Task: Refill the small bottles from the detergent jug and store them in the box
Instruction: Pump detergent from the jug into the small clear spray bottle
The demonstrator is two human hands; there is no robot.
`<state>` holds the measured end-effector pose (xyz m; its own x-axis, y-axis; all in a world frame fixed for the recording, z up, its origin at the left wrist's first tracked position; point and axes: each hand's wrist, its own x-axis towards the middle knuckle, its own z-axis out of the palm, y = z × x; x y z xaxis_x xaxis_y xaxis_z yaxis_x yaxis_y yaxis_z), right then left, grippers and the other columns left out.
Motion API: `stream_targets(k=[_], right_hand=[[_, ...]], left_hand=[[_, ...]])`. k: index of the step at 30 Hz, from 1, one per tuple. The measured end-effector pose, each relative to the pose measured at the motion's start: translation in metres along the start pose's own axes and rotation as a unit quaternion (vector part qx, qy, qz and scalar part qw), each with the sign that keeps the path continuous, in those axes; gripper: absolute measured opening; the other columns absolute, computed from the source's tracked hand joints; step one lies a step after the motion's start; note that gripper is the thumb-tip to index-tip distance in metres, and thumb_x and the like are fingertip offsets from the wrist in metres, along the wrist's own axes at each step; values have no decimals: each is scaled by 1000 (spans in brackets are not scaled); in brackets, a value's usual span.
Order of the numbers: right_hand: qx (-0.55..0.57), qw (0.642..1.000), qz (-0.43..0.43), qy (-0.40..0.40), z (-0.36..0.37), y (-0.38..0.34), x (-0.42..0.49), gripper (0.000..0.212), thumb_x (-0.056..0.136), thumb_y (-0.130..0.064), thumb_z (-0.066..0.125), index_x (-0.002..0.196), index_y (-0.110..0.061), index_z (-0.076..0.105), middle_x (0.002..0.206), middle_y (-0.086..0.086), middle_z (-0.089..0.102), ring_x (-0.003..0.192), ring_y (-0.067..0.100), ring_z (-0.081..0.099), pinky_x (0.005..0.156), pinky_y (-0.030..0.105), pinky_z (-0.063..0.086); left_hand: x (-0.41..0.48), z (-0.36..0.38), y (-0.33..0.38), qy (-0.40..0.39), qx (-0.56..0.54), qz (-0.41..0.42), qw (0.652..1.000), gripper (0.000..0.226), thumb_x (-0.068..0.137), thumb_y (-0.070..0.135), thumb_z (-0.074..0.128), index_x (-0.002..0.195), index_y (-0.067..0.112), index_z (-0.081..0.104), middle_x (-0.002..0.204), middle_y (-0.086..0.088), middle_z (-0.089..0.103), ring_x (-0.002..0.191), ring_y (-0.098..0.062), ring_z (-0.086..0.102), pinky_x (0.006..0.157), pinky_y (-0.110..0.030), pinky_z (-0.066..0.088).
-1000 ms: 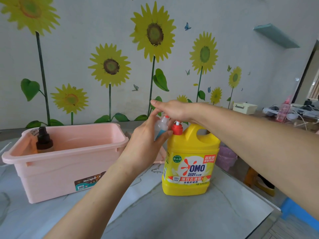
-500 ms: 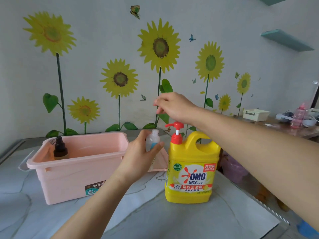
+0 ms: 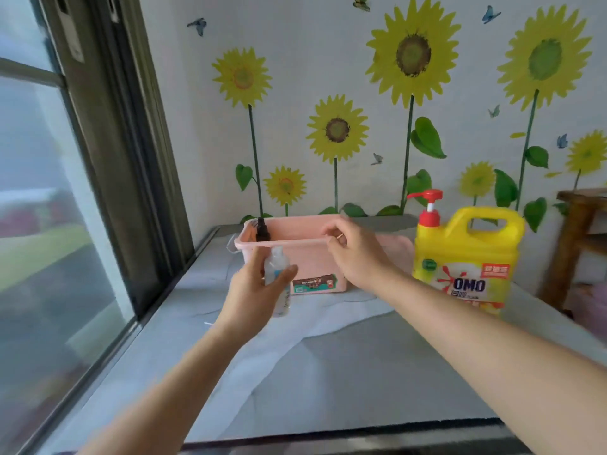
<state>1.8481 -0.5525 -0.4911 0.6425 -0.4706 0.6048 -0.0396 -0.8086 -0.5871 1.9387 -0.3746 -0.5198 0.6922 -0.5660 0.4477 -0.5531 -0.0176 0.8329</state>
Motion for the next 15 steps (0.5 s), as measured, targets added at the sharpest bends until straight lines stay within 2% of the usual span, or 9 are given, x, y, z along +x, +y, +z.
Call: stream_targets(k=[2, 4, 6, 7, 9, 11, 13, 15], right_hand=[[13, 997, 21, -76, 32, -4, -16, 13, 96, -17, 57, 104, -21, 66, 98, -8, 62, 83, 9, 58, 76, 19, 45], [15, 984, 38, -171, 60, -12, -28, 18, 96, -28, 58, 112, -23, 63, 103, -7, 63, 94, 15, 59, 86, 27, 48], [8, 967, 48, -250, 85, -21, -39, 31, 94, -40, 60, 119, -23, 61, 107, -5, 61, 99, 16, 58, 91, 33, 48], [3, 960, 49, -275, 96, -22, -43, 38, 92, -46, 62, 122, -23, 59, 109, -6, 60, 100, 15, 58, 92, 34, 48], [-15, 952, 35, -303, 119, -30, -49, 50, 87, -56, 63, 126, -25, 56, 110, -7, 57, 101, 14, 57, 93, 35, 48], [-36, 950, 14, -311, 139, -34, -53, 53, 85, -58, 64, 127, -27, 55, 110, -8, 56, 99, 12, 55, 89, 32, 47], [-51, 950, 13, -307, 154, -36, -54, 45, 84, -52, 65, 122, -29, 56, 107, -9, 56, 97, 10, 53, 80, 28, 41], [-65, 951, 20, -303, 167, -36, -54, 28, 83, -45, 62, 108, -32, 59, 103, -8, 56, 97, 13, 56, 78, 28, 41]], left_hand=[[-14, -27, -10, 36, 25, -17, 999, 18, 91, 33, 71, 103, 28, 57, 91, 7, 70, 72, -5, 65, 58, -20, 50], [-25, -51, -19, 71, 55, -25, 996, 18, 91, 35, 71, 100, 29, 56, 84, 2, 64, 64, -8, 56, 59, -24, 44], [-34, -70, -27, 94, 91, -29, 991, 18, 90, 39, 70, 94, 32, 53, 82, -2, 59, 64, -12, 49, 59, -27, 42], [-37, -75, -29, 100, 96, -29, 990, 18, 91, 39, 70, 93, 34, 53, 81, 2, 59, 67, -14, 51, 61, -27, 43], [-45, -86, -38, 111, 96, -28, 989, 18, 91, 37, 70, 94, 35, 52, 86, 7, 62, 76, -17, 60, 66, -32, 51], [-50, -92, -48, 118, 100, -31, 988, 19, 90, 35, 71, 94, 36, 52, 88, 6, 64, 81, -21, 62, 72, -39, 55], [-51, -94, -58, 121, 99, -34, 987, 19, 90, 36, 71, 93, 35, 53, 86, 1, 64, 77, -27, 60, 71, -44, 53], [-52, -95, -66, 120, 87, -45, 988, 19, 89, 38, 72, 94, 35, 54, 85, -3, 64, 77, -31, 60, 70, -47, 52]])
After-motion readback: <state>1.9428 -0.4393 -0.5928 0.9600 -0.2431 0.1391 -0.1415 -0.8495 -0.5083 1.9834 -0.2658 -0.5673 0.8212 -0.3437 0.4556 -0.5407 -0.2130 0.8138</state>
